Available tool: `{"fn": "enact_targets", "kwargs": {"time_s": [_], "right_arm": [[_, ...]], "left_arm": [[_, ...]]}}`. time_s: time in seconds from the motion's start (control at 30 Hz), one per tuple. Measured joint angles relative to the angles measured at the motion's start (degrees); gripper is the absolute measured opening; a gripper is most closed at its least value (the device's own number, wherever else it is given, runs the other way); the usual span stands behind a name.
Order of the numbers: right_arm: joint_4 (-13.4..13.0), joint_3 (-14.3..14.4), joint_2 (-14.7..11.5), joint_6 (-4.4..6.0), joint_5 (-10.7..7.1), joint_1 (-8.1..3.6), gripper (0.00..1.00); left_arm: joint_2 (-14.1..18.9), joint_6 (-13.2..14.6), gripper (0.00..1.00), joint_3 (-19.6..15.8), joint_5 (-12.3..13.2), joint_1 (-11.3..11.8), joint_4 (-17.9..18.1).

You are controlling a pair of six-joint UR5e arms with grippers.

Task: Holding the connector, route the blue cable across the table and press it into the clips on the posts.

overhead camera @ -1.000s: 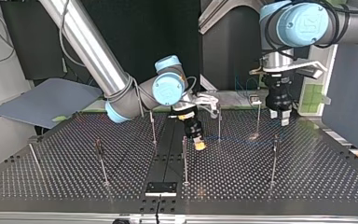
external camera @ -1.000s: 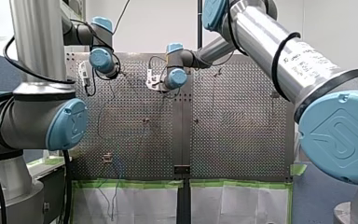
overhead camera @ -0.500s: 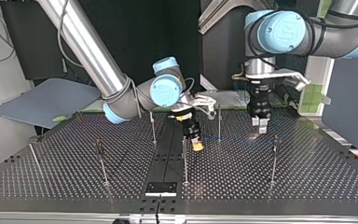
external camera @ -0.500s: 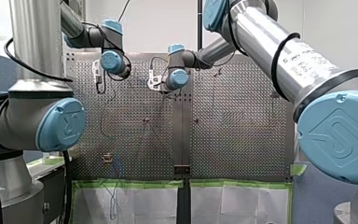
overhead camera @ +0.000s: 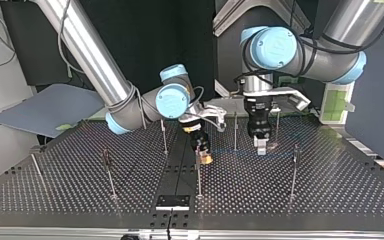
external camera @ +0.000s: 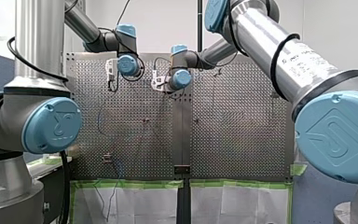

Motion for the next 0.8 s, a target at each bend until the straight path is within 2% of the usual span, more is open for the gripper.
{"fn": "enact_targets", "kwargs": {"time_s": [0.2, 0.5, 0.8], "right_arm": [[0.0, 0.0, 0.0, -0.13, -0.07, -0.33, 0.00], [0.0, 0.0, 0.0, -0.22, -0.46, -0.40, 0.00], [0.0, 0.0, 0.0, -0.30, -0.69, -0.49, 0.00]], "left_arm": [[-2.8, 1.5, 1.00, 0.3, -2.5, -0.3, 0.4], [-6.9, 2.3, 1.00, 2.8, -3.3, 0.1, 2.1], [-9.1, 2.4, 1.00, 5.5, -4.5, 1.1, 3.6]]}}
